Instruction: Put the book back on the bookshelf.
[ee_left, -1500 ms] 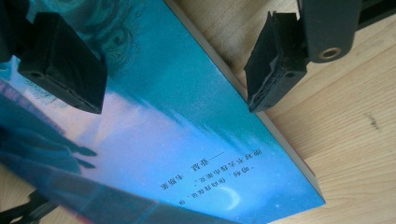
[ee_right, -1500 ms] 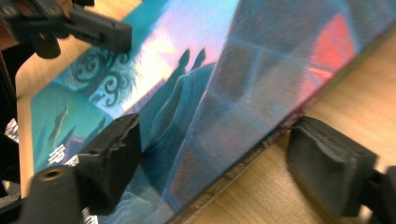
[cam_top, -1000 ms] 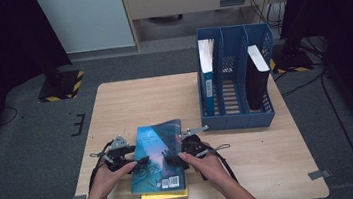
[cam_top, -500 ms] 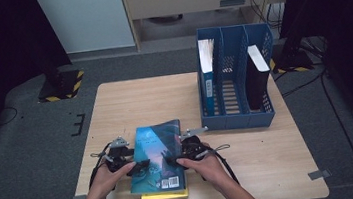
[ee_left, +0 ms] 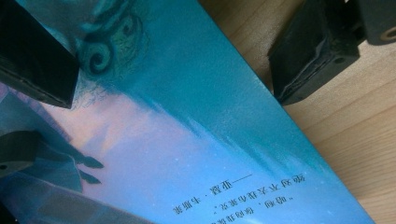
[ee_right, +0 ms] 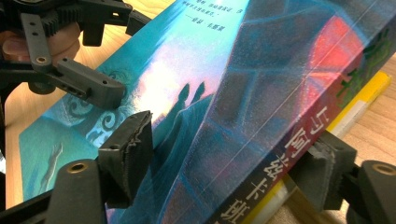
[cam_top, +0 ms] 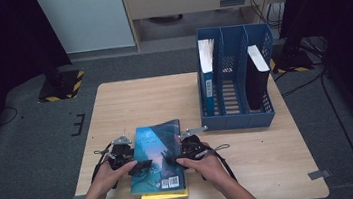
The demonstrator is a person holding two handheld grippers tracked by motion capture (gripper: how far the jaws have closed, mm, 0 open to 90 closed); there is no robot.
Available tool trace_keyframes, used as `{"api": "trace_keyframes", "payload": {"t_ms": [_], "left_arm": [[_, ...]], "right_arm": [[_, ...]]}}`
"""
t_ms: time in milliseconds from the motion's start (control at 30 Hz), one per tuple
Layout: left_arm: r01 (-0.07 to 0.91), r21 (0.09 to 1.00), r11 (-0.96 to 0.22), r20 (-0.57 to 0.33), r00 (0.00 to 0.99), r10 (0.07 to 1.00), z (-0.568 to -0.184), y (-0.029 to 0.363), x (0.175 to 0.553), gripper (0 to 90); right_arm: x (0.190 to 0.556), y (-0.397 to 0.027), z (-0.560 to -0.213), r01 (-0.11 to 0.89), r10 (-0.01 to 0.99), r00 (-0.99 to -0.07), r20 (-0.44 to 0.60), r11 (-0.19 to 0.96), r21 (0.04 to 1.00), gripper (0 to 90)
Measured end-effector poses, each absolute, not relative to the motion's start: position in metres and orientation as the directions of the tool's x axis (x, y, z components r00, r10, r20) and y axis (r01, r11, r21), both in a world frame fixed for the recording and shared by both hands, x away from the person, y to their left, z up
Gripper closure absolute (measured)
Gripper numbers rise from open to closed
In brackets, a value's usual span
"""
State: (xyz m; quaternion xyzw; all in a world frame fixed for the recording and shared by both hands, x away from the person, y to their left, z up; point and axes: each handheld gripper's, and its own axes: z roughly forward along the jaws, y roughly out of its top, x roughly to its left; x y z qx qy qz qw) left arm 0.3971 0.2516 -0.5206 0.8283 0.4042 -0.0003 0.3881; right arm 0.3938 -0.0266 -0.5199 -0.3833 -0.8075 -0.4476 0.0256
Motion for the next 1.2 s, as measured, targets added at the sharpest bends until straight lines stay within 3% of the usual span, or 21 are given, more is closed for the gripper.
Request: {"api": "trace_keyframes", "payload": {"t_ms": [167, 200, 300, 433, 633, 700, 1200], "left_arm": [[0.68, 0.646, -0.345, -0.305, 0.645, 0.7, -0.514, 0.256, 0.397, 17.9], [0.679, 0.65, -0.342, -0.301, 0.643, 0.704, -0.513, 0.257, 0.397, 17.9], [0.671, 0.66, -0.338, -0.275, 0.634, 0.723, -0.506, 0.259, 0.396, 34.0], [0.671, 0.661, -0.336, -0.259, 0.624, 0.737, -0.5, 0.262, 0.395, 43.6], [0.675, 0.653, -0.344, -0.251, 0.621, 0.742, -0.493, 0.265, 0.396, 50.7], [0.669, 0.666, -0.33, -0.255, 0.62, 0.742, -0.486, 0.268, 0.397, 56.7], [0.619, 0.711, -0.333, -0.21, 0.639, 0.74, -0.448, 0.278, 0.405, 68.8]], "right_arm": [[0.399, -0.024, -0.516, 0.658, 0.598, -0.698, 0.394, 0.318, 0.682, 34.3], [0.399, -0.024, -0.516, 0.658, 0.598, -0.698, 0.394, 0.318, 0.682, 34.3], [0.401, -0.015, -0.509, 0.65, 0.586, -0.712, 0.387, 0.342, 0.679, 42.8], [0.402, -0.009, -0.5, 0.642, 0.594, -0.718, 0.363, 0.365, 0.674, 48.6], [0.405, -0.007, -0.492, 0.639, 0.594, -0.723, 0.353, 0.381, 0.668, 52.9], [0.407, -0.007, -0.485, 0.637, 0.598, -0.721, 0.35, 0.375, 0.673, 55.6], [0.417, -0.004, -0.445, 0.564, 0.595, -0.757, 0.271, 0.385, 0.731, 64.2]]}}
